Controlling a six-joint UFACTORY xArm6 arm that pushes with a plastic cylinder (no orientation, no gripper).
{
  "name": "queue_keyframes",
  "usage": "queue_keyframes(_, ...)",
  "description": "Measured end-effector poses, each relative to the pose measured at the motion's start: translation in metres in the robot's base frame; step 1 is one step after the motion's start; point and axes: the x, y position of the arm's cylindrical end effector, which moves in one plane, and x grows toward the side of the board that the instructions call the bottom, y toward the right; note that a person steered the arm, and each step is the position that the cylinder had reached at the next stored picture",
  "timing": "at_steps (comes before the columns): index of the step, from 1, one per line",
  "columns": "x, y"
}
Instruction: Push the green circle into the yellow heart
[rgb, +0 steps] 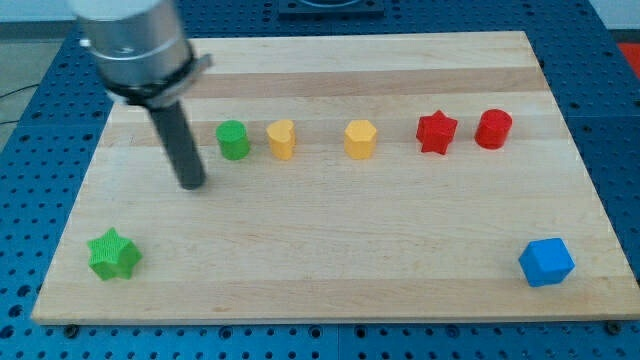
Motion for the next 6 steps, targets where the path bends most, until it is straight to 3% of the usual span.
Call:
queue_keyframes(1,-0.037,-0.025)
queue_keyframes(2,-0.051,-0.014)
queue_keyframes(4,-0.051,0.049)
queue_keyframes(6,-0.051,0.076)
